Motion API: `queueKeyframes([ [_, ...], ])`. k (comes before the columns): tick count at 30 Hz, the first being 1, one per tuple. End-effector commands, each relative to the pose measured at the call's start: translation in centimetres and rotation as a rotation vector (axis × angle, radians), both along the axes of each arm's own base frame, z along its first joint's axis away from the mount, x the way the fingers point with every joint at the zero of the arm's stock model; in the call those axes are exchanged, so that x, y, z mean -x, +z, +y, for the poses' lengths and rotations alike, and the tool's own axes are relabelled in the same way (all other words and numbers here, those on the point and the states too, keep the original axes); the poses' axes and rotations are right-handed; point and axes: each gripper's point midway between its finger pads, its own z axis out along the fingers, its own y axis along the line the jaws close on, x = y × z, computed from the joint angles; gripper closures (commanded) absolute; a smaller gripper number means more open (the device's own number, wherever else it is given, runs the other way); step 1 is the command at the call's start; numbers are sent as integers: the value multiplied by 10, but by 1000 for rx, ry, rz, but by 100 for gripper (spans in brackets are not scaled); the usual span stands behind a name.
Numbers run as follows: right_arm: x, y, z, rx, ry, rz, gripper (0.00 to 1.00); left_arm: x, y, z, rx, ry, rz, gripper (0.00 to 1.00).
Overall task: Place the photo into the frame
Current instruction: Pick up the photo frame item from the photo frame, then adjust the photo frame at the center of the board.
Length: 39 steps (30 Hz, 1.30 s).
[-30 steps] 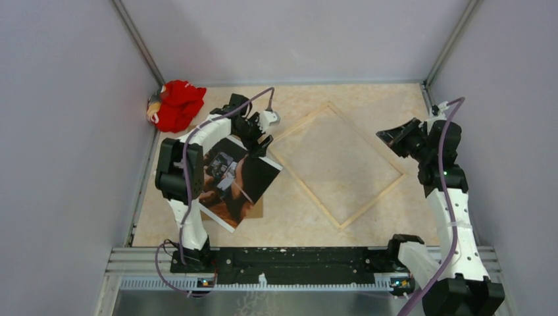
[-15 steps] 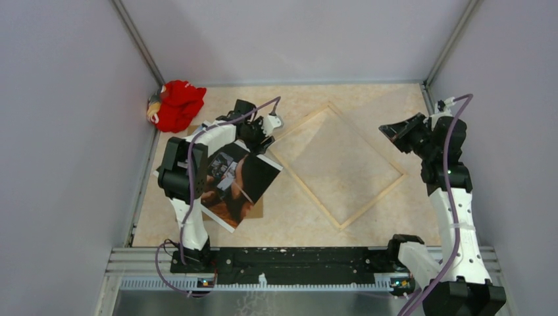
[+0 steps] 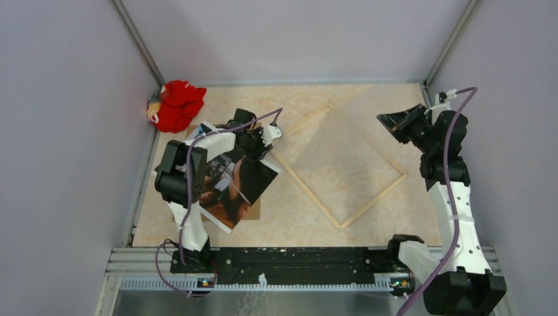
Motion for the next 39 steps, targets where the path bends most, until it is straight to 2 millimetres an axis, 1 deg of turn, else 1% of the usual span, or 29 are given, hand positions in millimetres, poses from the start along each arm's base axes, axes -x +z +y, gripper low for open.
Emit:
queueKeyframes([
  [1, -2, 60, 1, 2, 12, -174, 100, 50, -37, 43, -122, 0, 193, 53],
  [3, -2, 61, 0, 17, 8, -172, 100, 55, -35, 51, -131, -6, 205, 53],
  [5, -3, 61, -1, 25, 7, -162, 100, 53, -26, 53, -129, -10, 195, 50],
  [7, -2, 61, -1, 28, 8, -162, 100, 46, -9, 48, -104, -11, 179, 41],
  [8, -1, 62, 0, 26, 8, -165, 100, 41, 3, 42, -78, -8, 174, 34],
  [10, 1, 66, -1, 32, 3, -171, 100, 27, 32, 23, 11, -12, 152, 27],
  [11, 2, 67, -2, 42, -3, -171, 100, 14, 50, 12, 54, -8, 122, 25],
  [14, 6, 74, -6, 67, -20, -174, 100, -13, 77, -21, 136, 3, 96, 19],
  [16, 8, 76, -7, 77, -28, -173, 100, -30, 86, -45, 173, 4, 82, 18],
  [18, 11, 78, -7, 86, -31, -173, 100, -46, 86, -67, 185, 9, 62, 17],
  [21, 15, 77, -10, 106, -41, -162, 100, -61, 74, -96, 175, 1, 55, 17],
  [24, 17, 79, -12, 129, -51, -164, 100, -77, 54, -110, 126, 29, 50, 18],
  [28, 16, 82, -11, 135, -42, -167, 100, -90, 36, -115, 72, 78, 32, 22],
  [33, 13, 81, -10, 137, -27, -162, 100, -103, 21, -106, 26, 181, -3, 30],
  [39, 9, 79, -8, 138, -16, -165, 100, -99, 10, -101, 19, 237, 24, 43],
])
